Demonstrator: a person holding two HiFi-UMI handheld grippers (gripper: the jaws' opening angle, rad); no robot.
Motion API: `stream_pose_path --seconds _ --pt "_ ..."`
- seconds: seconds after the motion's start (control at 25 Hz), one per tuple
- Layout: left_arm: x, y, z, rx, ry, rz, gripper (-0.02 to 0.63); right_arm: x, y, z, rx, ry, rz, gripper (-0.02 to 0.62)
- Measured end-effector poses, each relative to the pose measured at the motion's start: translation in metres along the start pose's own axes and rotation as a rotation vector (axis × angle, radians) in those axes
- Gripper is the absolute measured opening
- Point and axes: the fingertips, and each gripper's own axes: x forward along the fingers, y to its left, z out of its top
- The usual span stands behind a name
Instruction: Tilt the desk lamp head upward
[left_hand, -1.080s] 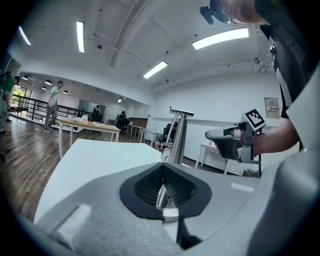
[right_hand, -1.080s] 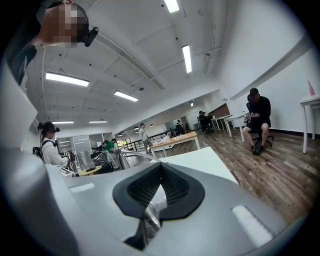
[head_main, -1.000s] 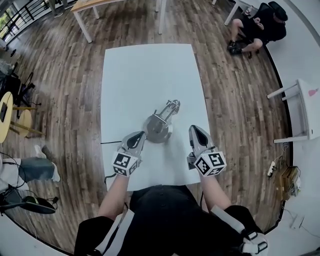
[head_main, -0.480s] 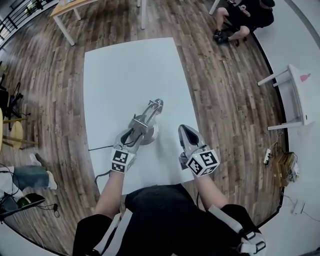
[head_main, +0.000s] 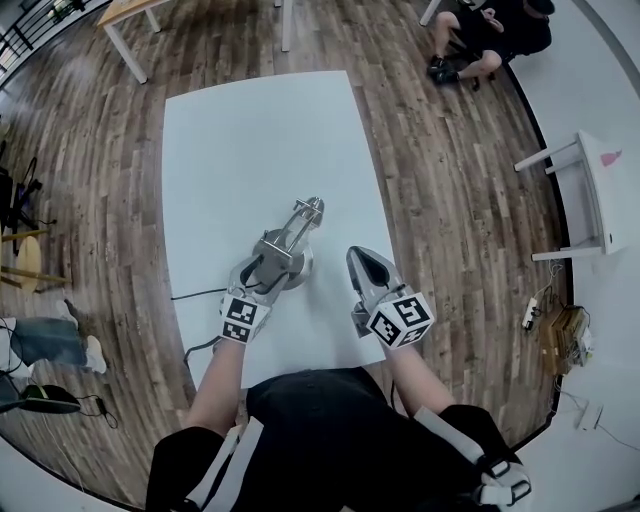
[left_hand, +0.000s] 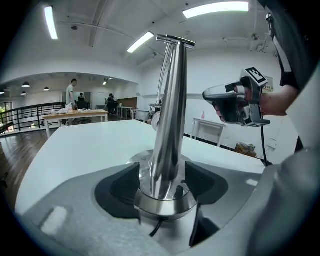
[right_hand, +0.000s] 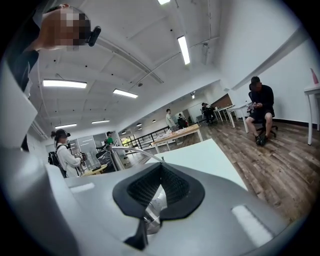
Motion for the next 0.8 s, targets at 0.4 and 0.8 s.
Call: stream_pose_path --seconds 0.4,0.8 --pt "0.017 -0.003 -0.005 0.081 0.044 -0.006 0.293 0.021 0.013 -0.003 0.006 0.055 0.085 0.003" --pt "0.019 -0.007 -0.007 0.088 0.046 -0.013 0.299 0.046 0.030 0.007 0.595 0.113 0.315 0.185"
